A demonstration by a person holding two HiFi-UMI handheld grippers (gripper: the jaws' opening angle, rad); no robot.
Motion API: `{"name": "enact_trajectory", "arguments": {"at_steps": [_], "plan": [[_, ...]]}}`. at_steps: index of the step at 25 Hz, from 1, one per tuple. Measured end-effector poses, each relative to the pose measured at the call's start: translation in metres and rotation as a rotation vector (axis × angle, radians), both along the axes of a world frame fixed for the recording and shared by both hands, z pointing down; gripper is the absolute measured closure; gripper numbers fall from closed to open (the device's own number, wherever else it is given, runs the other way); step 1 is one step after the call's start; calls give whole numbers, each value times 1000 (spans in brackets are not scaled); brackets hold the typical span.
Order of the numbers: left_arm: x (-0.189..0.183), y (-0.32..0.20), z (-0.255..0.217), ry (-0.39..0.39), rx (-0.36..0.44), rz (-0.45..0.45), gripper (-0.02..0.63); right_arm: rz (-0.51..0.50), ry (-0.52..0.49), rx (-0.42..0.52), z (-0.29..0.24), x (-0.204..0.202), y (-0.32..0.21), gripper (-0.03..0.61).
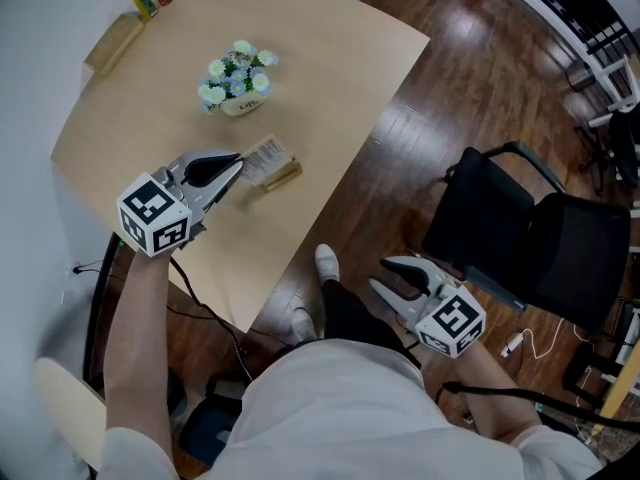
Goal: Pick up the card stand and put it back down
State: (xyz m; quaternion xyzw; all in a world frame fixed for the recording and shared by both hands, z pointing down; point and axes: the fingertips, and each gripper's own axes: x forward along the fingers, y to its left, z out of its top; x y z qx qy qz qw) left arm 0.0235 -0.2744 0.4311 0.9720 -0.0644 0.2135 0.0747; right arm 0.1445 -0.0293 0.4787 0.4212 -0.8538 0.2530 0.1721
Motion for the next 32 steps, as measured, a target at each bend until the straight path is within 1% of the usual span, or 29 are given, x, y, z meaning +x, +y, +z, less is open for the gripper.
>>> {"name": "enact_trajectory", "arguments": {"at_steps": [5,10,18,32], "plan": [[11,-10,19,-12,-15,25,597,-2,-2,-20,8,9,-11,448],[13,-16,30,-22,-27,31,597,1,-2,-42,13,13,-17,448],[13,-18,37,-28,-40,37,597,0,-12,-38,16,11,-29,448],[18,-16,54,-64,-36,50,597,0,-6,-54,20,13,-24,448]]}}
